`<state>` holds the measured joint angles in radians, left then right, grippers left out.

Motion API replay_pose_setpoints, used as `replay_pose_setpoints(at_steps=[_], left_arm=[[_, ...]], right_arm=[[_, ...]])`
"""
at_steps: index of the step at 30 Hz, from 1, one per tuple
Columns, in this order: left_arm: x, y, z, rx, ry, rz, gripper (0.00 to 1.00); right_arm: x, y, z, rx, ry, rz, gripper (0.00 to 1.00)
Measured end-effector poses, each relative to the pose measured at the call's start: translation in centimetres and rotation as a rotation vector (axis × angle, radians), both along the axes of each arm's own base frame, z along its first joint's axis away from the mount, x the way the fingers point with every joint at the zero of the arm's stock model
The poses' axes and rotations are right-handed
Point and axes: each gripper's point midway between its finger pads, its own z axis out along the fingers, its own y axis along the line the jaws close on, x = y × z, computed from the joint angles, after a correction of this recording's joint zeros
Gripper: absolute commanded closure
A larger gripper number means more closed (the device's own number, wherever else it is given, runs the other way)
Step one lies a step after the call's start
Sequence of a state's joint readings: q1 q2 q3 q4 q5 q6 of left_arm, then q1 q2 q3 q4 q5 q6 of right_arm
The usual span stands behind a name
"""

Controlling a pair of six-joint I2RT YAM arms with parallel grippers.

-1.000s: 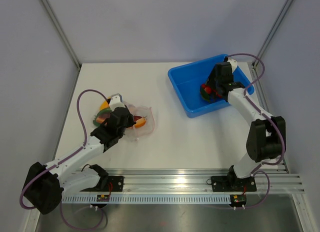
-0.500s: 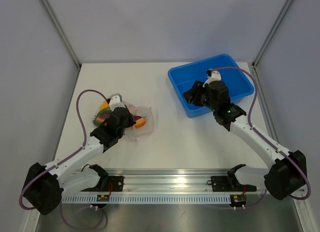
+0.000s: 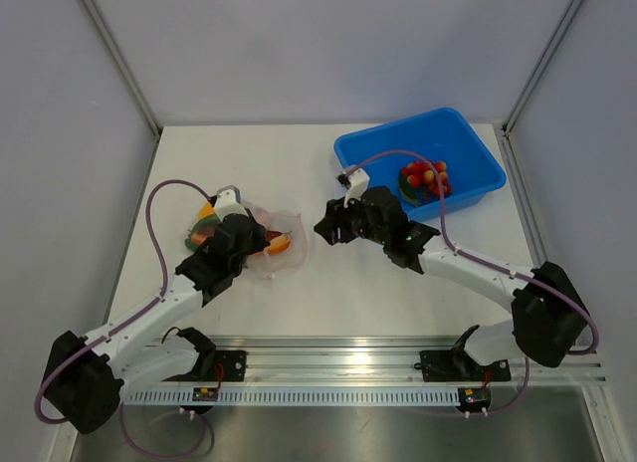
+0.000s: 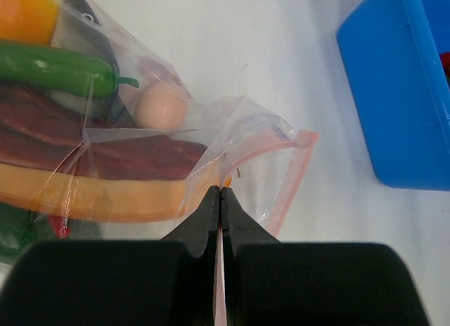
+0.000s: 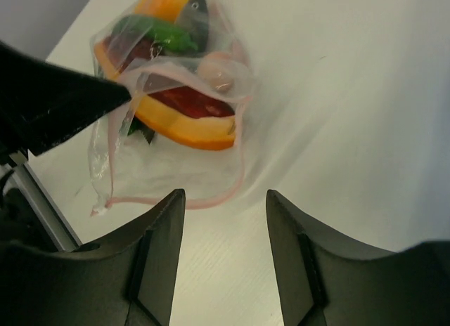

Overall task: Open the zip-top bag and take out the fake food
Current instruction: Place the fake fruit in the bin, then pick up the food from the zipper food storage bag.

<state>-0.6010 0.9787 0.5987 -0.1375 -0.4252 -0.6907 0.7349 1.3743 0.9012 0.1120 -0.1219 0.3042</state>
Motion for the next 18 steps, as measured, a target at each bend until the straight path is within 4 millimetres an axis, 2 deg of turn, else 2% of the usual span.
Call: replay_pose_setpoints(at_steps=[4,12,18], left_arm=[[-0.1,0.0,0.4,-0.010,-0.011,-0.003,1.00],[-0.3,-0.2,1.0,-0.033,-0.022,-0.013,1.00],[-0.6,-0.9,1.1,-0.054,-0.015,-0.051,1.00]], right_arm=[[-1.8,2.8,-2.0,-0.088,-0.034,0.099,0.44],[-1.6,4.2,-3.6,-0.138,-0.092,0.153,0.46],[-2.3,6.4,-5.8,-0.186,-0.126,0.224,0.46]])
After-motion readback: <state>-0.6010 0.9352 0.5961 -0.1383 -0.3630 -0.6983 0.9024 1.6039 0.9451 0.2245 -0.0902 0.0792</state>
